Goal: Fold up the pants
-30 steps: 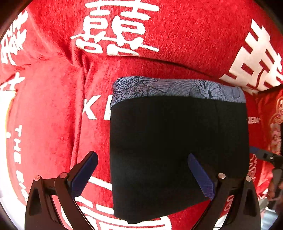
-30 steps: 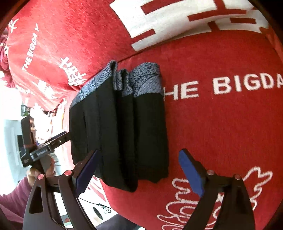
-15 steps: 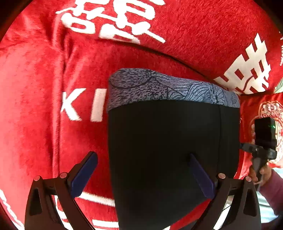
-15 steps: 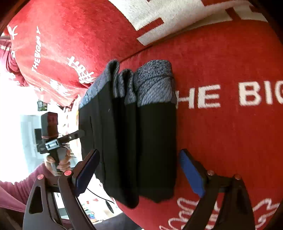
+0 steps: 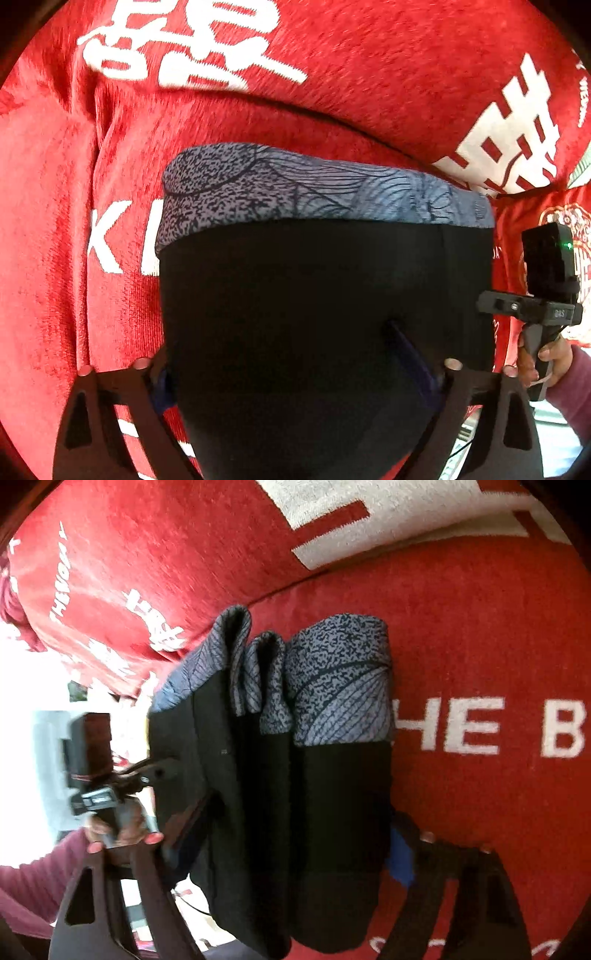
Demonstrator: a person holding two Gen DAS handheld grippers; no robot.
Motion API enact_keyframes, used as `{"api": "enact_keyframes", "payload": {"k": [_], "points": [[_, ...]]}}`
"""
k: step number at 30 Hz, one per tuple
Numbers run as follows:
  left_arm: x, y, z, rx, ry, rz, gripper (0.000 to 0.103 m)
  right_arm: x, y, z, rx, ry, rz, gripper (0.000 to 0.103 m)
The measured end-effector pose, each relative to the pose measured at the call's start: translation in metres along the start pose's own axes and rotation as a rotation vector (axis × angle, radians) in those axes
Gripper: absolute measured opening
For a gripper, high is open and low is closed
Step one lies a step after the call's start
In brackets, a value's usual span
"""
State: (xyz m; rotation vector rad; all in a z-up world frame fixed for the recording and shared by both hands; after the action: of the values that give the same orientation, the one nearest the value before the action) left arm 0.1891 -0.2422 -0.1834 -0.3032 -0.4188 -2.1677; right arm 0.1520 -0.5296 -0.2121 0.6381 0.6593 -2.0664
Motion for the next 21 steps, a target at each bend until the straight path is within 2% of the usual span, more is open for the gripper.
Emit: {"api": "enact_keyframes", "payload": {"k": [6, 8, 14, 21], "points": [[0.012, -0.001, 0.022, 0.034, 0.034, 0.002, 0.066, -0.001, -0.008, 0.014, 0.02, 0.068, -0.074, 0.051], [0.017, -0.002, 0.03, 0.041, 0.036, 0.007, 0.064, 0.0, -0.01, 0.022, 0.019, 0.11, -0.097, 0.048], [0.041, -0.015, 0.055, 0.043, 0.046, -0.021, 0.064, -0.008, -0.025, 0.039, 0.011, 0.194, -0.126, 0.048], [0.052, -0.052, 0.086, 0.025, 0.06, -0.01, 0.064, -0.026, -0.072, 0.043, -0.044, 0.235, -0.117, 0.048]]}}
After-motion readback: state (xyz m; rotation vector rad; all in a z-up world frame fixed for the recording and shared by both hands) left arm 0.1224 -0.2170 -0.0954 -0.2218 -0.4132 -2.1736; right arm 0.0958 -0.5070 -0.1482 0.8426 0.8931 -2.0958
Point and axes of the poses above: each gripper's, at about its wrist camera, not at the fingertips, and z roughly against the way its jaws point, x to its right, y to its top, the point moved 1 cm from there along -z, roughly the way its jaws point, and after that the axes turned 13 degrees about -z, right-handed, at the moved point
